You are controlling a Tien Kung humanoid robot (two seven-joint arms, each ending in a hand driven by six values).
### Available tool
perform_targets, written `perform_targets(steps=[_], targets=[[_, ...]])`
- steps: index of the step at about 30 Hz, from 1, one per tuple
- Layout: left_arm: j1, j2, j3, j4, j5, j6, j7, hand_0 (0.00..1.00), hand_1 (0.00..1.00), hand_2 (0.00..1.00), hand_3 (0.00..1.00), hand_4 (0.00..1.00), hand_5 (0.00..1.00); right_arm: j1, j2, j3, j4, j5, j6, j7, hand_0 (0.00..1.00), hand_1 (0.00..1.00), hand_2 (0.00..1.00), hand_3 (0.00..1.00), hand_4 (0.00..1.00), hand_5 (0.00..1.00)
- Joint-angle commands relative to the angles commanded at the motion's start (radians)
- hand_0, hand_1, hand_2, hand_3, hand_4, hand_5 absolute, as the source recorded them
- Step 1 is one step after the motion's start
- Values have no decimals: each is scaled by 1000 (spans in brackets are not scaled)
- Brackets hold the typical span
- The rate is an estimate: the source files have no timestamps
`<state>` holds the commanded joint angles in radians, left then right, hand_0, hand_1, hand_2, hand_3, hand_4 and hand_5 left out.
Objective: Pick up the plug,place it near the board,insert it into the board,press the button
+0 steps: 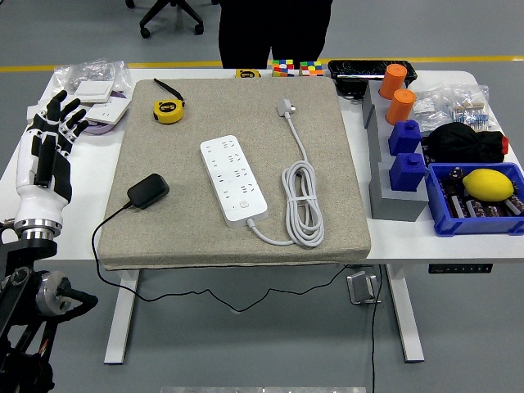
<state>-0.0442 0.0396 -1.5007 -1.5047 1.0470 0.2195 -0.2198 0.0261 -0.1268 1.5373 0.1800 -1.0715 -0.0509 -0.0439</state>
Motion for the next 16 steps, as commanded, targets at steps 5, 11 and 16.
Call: perform_targets(steps=[5, 11, 16], targets=[[0, -1, 4, 3, -13, -1, -3, 843, 822, 781, 776, 998, 771, 1, 0, 0, 0, 0, 0, 0, 959, 904, 847, 875, 998, 998], [-2, -1, 7, 5, -20, -1, -1, 835, 815, 779, 777, 998, 774, 5, -1, 0, 0, -1, -1, 1, 958, 903, 848, 875, 998, 998], [-2, 0, 7, 3, -13, -1, 2, 835, 815, 779, 777, 998, 774, 4, -1, 2, 0, -3, 0, 0, 958, 903, 848, 875, 998, 998]])
